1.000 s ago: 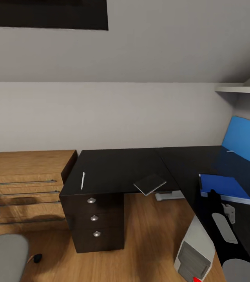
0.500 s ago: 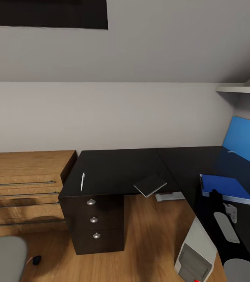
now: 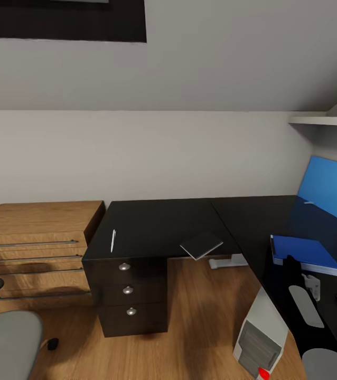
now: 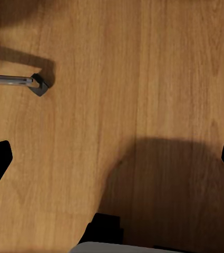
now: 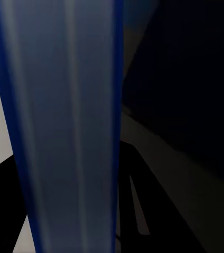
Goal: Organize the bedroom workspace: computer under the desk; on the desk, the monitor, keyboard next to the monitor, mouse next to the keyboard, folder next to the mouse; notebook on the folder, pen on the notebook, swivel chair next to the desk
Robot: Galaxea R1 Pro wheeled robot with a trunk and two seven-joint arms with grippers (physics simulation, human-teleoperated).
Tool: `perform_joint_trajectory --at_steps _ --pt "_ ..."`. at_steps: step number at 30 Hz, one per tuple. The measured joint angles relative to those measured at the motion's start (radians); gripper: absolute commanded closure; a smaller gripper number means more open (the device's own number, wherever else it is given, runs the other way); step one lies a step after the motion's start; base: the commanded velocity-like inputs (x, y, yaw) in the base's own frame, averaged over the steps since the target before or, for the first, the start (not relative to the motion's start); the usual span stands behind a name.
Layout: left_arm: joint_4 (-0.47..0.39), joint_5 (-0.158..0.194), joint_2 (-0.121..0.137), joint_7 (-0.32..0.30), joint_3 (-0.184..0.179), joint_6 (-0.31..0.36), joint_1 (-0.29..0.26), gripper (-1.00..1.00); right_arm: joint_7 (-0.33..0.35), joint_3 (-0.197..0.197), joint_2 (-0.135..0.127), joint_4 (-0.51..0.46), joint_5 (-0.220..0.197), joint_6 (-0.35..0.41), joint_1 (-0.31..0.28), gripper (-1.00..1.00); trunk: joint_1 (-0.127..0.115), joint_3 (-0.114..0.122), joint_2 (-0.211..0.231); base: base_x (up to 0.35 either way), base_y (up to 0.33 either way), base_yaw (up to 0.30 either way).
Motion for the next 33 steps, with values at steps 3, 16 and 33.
perform_joint_trajectory --at_steps 3,16,33 --pt "0.000 0.000 0.000 0.000 0.000 0.000 0.000 -1.00 -0.001 0.000 0.000 0.000 0.001 0.001 0.000 1.00 0.000 0.000 0.000 -0.001 0.000 0.000" --pt "0.000 0.000 0.000 0.000 0.000 -0.010 0.000 -1.00 -0.001 -0.001 -0.001 0.000 0.003 0.001 0.000 1.00 0.000 0.000 0.000 0.063 0.000 0.000" --pt "0.000 0.000 0.001 0.000 0.000 -0.012 0.000 -1.00 -0.001 0.000 -0.002 0.034 -0.010 0.000 0.001 -1.00 0.000 0.000 0.000 0.003 0.000 0.000"
